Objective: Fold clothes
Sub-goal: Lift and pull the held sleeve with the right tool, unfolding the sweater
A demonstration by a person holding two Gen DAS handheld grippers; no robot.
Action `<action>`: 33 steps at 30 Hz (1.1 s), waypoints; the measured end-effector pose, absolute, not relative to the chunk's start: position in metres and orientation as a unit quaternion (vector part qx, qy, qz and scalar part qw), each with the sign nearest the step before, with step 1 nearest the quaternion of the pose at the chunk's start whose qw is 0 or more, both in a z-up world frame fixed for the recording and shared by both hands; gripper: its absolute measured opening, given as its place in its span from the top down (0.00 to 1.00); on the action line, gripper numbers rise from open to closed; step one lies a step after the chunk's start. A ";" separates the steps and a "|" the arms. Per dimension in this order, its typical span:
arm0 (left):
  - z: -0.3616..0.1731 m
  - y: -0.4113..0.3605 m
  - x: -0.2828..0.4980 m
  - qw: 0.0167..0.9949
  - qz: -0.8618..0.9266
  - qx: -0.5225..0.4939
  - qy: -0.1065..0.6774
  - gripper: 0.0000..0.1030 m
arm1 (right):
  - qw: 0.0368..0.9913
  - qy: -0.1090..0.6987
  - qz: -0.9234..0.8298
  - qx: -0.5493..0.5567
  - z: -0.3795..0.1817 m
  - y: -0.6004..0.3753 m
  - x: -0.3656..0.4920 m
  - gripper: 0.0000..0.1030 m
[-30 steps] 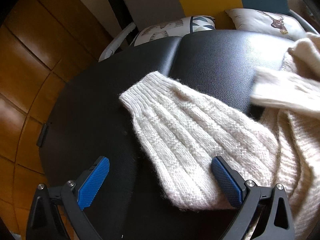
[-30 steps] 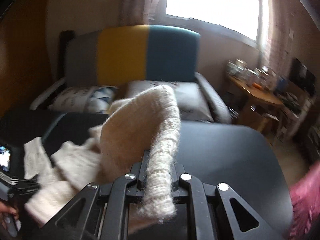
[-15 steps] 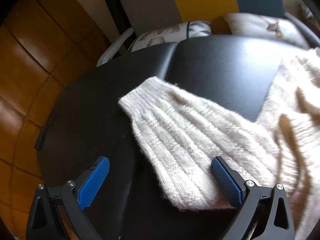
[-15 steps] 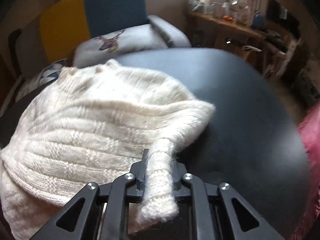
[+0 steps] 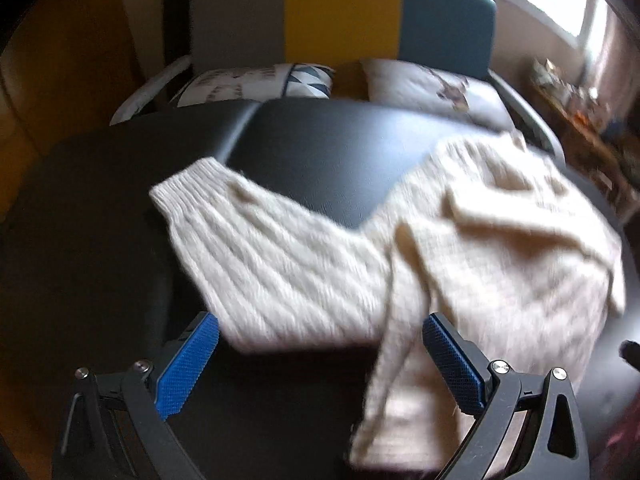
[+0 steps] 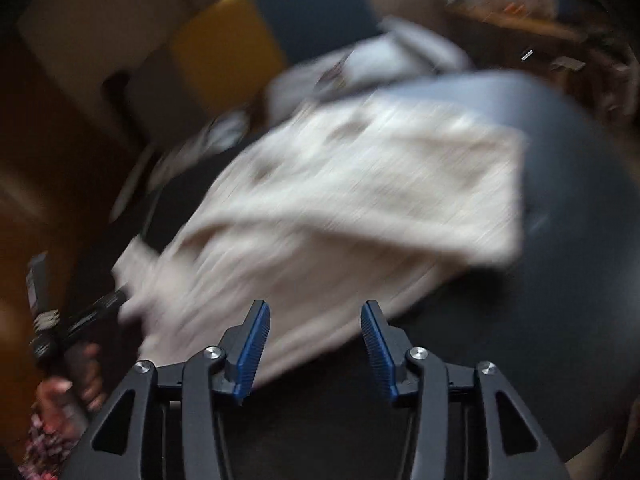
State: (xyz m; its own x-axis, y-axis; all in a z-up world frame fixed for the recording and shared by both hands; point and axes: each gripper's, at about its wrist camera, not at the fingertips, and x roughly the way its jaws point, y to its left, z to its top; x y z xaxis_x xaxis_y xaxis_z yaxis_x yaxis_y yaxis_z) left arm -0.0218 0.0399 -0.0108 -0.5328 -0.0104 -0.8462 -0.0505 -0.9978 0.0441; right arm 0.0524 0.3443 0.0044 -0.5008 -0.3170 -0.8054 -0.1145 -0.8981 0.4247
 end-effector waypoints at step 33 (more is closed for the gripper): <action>-0.009 0.044 0.003 0.081 0.878 -0.470 0.047 0.99 | 0.070 -0.256 -0.838 0.477 0.015 0.296 0.067 0.89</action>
State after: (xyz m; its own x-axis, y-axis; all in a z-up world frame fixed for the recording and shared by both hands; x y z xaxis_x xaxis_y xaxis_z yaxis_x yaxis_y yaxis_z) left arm 0.0031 0.0437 -0.0090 -0.5450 0.0990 -0.8326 -0.1865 -0.9824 0.0053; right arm 0.0674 0.2957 0.0149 -0.5355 -0.3615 -0.7632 -0.1274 -0.8588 0.4962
